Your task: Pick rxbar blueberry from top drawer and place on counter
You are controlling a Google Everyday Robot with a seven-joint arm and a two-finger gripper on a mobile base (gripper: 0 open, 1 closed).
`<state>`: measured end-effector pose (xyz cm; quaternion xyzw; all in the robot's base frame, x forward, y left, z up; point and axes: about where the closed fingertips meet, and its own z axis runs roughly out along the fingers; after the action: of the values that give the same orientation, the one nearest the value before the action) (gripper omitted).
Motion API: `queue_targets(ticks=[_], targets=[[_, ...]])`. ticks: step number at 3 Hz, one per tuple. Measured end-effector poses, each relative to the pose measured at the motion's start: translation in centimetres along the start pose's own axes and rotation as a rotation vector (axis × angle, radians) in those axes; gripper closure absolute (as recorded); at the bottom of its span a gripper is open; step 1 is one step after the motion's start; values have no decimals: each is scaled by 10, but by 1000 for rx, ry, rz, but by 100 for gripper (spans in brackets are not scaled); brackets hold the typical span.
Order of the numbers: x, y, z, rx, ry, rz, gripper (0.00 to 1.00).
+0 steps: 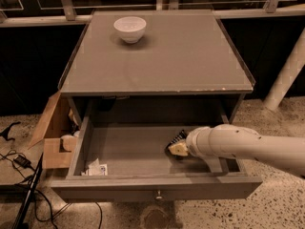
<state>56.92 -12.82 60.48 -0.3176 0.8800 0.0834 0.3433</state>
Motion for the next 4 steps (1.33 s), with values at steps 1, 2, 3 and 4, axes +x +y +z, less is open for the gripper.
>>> queue_targets(ticks=[1, 2, 3, 4], targets=[[1, 0, 0, -1, 1, 0, 100], [0, 0, 0, -1, 1, 0, 100], [-12, 11, -25, -8, 19, -110, 100], [-24, 24, -55, -32, 57, -227, 100]])
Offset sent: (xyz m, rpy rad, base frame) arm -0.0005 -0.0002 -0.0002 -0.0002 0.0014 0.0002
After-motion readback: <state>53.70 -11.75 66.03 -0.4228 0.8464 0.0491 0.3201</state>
